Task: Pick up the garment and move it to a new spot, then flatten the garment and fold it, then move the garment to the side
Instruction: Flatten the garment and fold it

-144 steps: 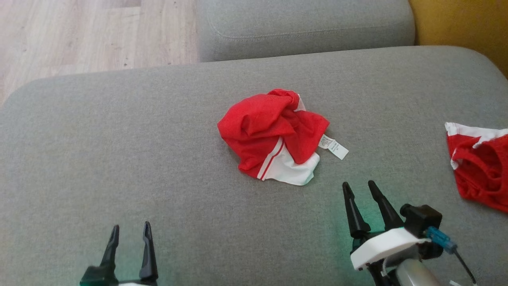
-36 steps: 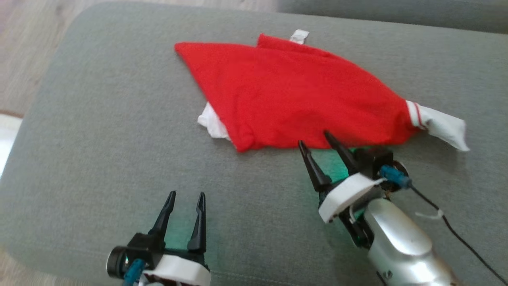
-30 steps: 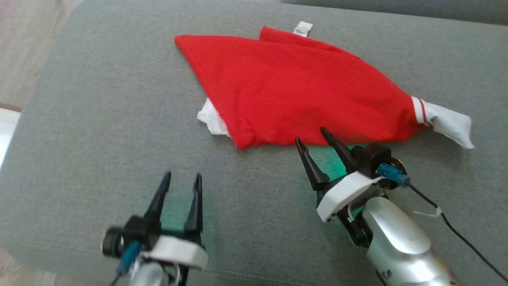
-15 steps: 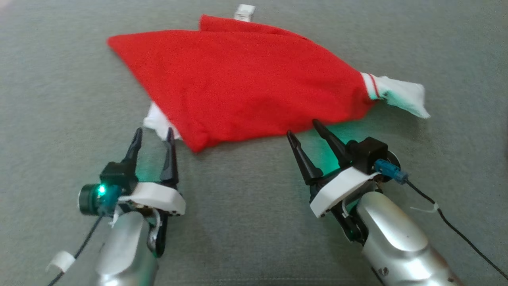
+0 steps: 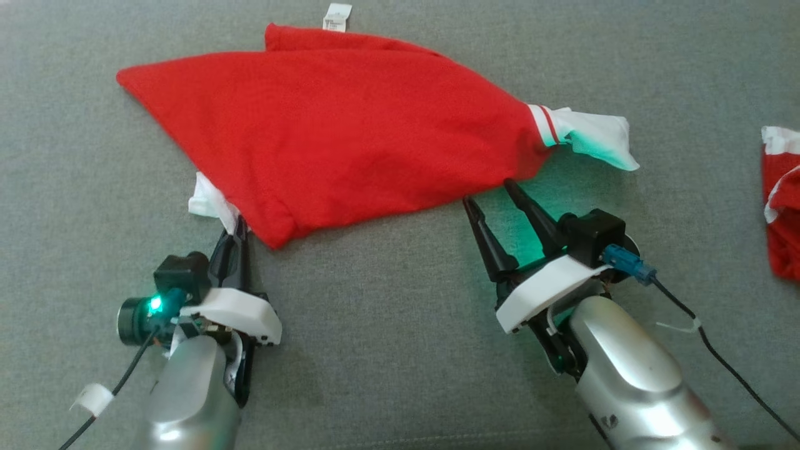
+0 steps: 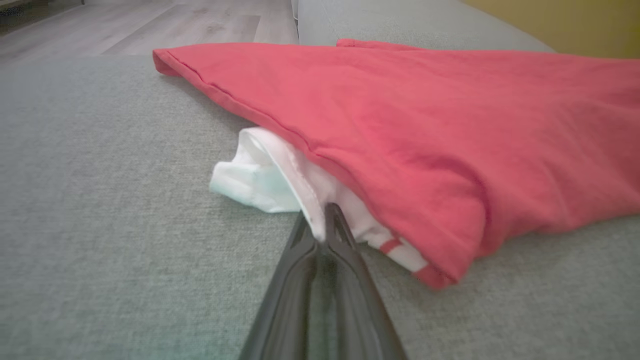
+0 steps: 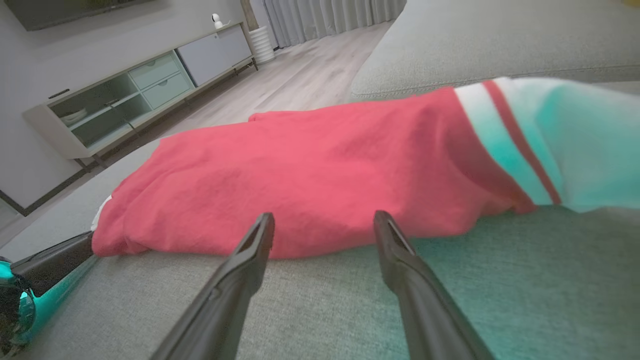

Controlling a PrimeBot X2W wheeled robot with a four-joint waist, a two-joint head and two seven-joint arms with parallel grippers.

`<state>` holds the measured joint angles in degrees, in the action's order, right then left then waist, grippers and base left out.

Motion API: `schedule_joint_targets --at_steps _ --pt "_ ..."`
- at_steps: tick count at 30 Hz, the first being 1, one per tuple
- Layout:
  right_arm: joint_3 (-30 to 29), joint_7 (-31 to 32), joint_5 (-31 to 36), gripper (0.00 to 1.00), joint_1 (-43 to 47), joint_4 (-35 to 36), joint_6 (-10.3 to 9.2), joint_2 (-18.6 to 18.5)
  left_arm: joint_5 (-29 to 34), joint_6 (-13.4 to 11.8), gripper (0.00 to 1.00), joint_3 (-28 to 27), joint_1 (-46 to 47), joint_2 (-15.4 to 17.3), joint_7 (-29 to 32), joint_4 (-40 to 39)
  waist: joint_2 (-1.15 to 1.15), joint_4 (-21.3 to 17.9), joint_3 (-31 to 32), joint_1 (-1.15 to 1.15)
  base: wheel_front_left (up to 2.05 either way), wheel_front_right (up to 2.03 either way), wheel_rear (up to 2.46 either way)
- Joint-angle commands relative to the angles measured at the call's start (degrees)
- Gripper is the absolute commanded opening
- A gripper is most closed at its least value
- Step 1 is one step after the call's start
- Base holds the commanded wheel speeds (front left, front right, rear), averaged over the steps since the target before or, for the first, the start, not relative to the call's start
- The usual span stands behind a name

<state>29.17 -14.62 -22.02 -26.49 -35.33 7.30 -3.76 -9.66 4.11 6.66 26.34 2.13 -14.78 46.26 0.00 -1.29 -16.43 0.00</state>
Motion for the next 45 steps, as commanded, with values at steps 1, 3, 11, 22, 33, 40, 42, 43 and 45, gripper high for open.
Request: schedule_joint_targets --at_steps 1,3,11,22,33,40,42,43,45 --pt "0.32 -0.38 0.04 1.00 -0.11 1.75 0.19 0.88 0.46 0.42 0.00 -1.10 0.03 0.77 -0.22 -0.65 0.00 0.12 0.88 0.00 0.00 0.00 0.00" --pt "-0.35 -0.38 -0.32 1.00 0.58 1.67 0.19 0.88 0.74 1.11 0.00 0.11 -0.77 0.77 -0.22 -1.02 0.00 0.18 2.05 0.00 0.00 0.00 0.00" --pt "-3.01 -0.38 -2.39 1.00 5.19 1.31 0.19 0.88 -8.42 3.26 0.00 13.64 -6.50 0.76 -0.22 -1.75 0.00 -0.53 9.10 0.00 0.00 0.00 0.00" --pt "-8.24 -0.38 -2.24 1.00 9.93 1.20 0.19 0.88 -32.45 3.36 0.00 33.10 -3.60 0.76 -0.22 -18.02 0.00 -3.89 14.71 0.00 0.00 0.00 0.00" --pt "-10.52 -0.38 -1.38 1.00 11.53 1.94 0.19 0.88 -32.53 -0.18 1.00 29.52 -4.25 0.75 -0.22 -16.86 0.00 -4.45 13.71 0.00 0.00 0.00 0.00" --pt "-6.12 -0.38 -1.93 1.00 11.34 1.34 0.19 0.88 -26.41 -1.74 1.00 22.17 -8.76 0.75 -0.22 -14.23 0.00 0.08 12.72 0.00 0.00 0.00 0.00" --pt "-3.87 -0.38 -2.10 1.00 10.97 0.13 0.19 0.88 -25.59 -1.67 1.00 20.32 -9.82 0.75 -0.22 -14.27 0.00 1.68 12.41 0.00 0.00 0.00 0.00" --pt "-2.75 -0.38 -2.14 1.00 10.66 -0.66 0.19 0.88 -25.08 -1.53 1.00 19.76 -10.18 0.75 -0.22 -14.32 0.00 2.50 12.22 0.00 0.00 0.00 0.00" --pt "-0.87 -0.38 -2.29 1.00 9.98 -2.74 0.19 0.88 -24.49 -1.36 1.00 18.88 -10.89 0.75 -0.22 -14.52 0.00 4.10 11.88 0.00 0.00 0.00 0.00"
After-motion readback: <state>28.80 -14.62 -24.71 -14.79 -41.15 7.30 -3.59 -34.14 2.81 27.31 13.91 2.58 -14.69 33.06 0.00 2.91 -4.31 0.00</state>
